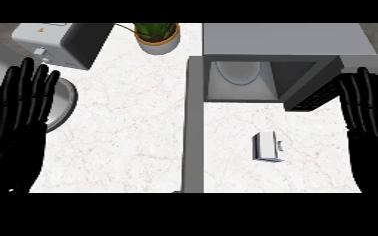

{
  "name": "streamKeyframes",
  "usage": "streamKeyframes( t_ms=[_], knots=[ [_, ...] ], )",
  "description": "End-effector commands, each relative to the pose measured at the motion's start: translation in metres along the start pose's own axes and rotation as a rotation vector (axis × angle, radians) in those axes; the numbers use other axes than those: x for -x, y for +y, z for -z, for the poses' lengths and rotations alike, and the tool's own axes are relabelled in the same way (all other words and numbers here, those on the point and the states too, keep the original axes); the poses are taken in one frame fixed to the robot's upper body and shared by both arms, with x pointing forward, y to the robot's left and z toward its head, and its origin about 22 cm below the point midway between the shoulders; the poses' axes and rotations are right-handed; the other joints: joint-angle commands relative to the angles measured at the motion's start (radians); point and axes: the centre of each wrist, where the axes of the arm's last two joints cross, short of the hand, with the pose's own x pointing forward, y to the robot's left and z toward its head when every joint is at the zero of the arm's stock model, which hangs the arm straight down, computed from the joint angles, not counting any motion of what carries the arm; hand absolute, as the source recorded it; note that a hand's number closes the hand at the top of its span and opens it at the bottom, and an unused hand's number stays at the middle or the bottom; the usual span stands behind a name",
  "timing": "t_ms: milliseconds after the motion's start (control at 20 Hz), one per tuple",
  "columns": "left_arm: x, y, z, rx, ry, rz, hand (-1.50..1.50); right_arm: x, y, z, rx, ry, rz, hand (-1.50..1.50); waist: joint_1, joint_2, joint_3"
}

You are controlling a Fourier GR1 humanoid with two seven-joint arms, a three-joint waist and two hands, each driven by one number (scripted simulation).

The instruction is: Pick up the milk, place it into the microwave and close the microwave

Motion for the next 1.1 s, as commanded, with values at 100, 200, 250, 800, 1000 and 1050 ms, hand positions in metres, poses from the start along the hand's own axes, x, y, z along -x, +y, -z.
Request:
streamKeyframes(
  t_ms=[100, 200, 250, 800, 1000, 1050],
  knots=[
    [-0.004, 0.017, 0.019, 0.018, 0.006, 0.034, -1.5, -0.011, 0.045, -0.003, -0.077, -0.023, 0.089, -1.5, -0.016, -0.02, -0.015],
    [-0.026, 0.027, -0.005, 0.032, 0.022, 0.034, -1.5, -0.021, 0.051, -0.019, -0.087, -0.026, 0.119, -1.5, -0.011, -0.023, -0.015],
    [-0.002, 0.045, 0.001, 0.009, 0.019, 0.03, -1.5, -0.033, 0.071, -0.013, -0.132, -0.063, 0.158, -1.5, -0.01, -0.022, -0.016],
    [0.011, 0.042, -0.033, -0.04, 0.153, -0.161, -1.5, -0.023, 0.106, -0.038, -0.285, 0.048, 0.364, -1.5, -0.015, -0.02, -0.015],
    [-0.011, 0.057, -0.035, -0.04, 0.145, -0.149, -1.5, -0.03, 0.114, -0.041, -0.203, 0.046, 0.273, -1.5, -0.014, -0.021, -0.015],
    [-0.014, 0.055, -0.056, -0.036, 0.149, -0.14, -1.5, -0.013, 0.113, -0.049, -0.2, 0.053, 0.271, -1.5, -0.01, -0.022, -0.015]
  ],
)
